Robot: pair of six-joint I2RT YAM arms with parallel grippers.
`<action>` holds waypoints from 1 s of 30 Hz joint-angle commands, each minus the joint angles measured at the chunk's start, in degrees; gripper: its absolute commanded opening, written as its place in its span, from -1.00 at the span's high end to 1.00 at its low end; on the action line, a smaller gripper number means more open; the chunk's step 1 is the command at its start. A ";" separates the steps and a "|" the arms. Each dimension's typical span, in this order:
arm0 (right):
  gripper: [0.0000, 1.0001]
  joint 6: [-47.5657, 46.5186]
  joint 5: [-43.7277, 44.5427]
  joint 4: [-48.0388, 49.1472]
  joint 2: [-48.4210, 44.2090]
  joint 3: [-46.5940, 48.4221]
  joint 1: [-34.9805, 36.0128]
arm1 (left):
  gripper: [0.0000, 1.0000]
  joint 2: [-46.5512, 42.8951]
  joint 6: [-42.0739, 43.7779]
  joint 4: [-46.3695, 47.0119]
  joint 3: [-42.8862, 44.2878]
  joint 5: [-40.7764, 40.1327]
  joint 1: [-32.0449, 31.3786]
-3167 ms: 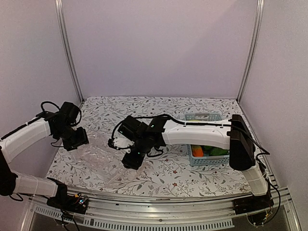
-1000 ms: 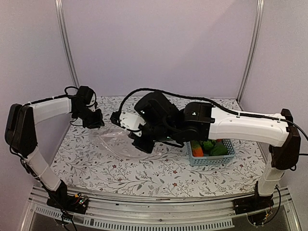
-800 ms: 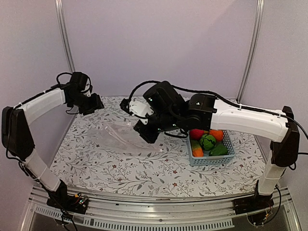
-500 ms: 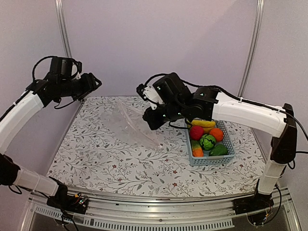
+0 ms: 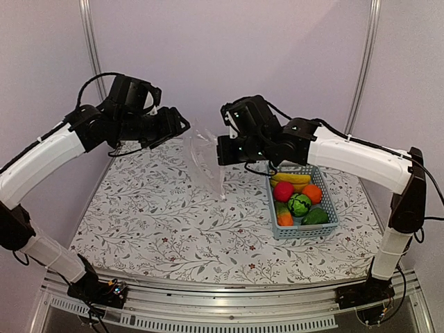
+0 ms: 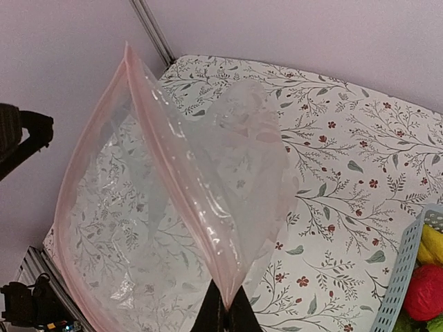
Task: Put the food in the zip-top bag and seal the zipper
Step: Pick up the zipper food storage bag from the center of the board, then pass from the right arm to the left
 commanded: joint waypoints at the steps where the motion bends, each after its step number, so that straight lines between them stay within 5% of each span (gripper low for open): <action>1: 1.00 2.44 5.98 -1.09 2.44 6.05 0.03 | -0.26 3.11 2.32 -3.36 6.01 -2.35 -4.15; 17: 1.00 3.53 4.51 -2.09 3.52 8.17 0.03 | -0.04 16.81 2.47 -15.16 16.85 -10.69 -5.94; 30: 0.95 2.76 -1.87 -1.27 2.64 6.86 -0.09 | 1.00 13.65 3.74 -12.01 13.15 -15.38 -5.98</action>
